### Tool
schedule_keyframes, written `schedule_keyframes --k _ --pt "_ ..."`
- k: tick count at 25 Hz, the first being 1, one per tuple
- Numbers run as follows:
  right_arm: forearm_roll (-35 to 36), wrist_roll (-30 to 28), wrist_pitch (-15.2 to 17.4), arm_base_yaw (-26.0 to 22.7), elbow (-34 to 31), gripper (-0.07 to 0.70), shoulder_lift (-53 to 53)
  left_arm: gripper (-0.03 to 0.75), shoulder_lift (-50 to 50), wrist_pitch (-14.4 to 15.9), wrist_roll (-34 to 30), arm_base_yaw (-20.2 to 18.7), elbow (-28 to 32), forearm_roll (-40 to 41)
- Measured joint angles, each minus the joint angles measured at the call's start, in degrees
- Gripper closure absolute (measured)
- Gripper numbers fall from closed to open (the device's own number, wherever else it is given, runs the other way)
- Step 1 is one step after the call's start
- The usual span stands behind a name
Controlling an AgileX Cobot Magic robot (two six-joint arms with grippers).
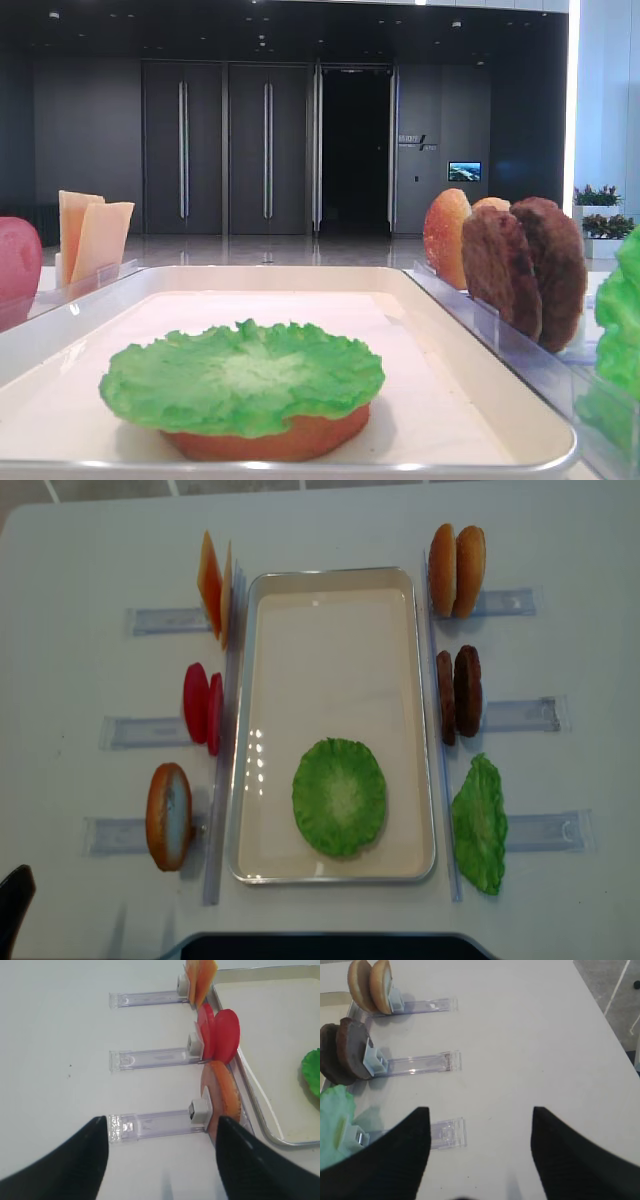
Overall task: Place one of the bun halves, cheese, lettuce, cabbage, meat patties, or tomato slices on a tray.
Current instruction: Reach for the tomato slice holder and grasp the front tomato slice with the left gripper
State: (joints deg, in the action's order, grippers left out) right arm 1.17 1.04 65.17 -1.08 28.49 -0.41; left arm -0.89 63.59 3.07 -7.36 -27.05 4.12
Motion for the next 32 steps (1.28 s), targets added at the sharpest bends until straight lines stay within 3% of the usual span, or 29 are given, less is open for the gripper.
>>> schedule_keyframes --k 21,27,32 --pt "0.0 0.0 0.0 0.0 0.0 0.192 0.0 0.213 0.36 0.19 0.0 0.0 -0.48 0.6" --pt "0.0 0.0 0.0 0.0 0.0 0.193 0.0 0.213 10.75 3.31 0.89 0.0 -6.05 1.11" --pt "0.0 0.0 0.0 0.0 0.0 0.196 0.0 0.213 22.93 3.68 3.47 0.0 -10.82 1.24"
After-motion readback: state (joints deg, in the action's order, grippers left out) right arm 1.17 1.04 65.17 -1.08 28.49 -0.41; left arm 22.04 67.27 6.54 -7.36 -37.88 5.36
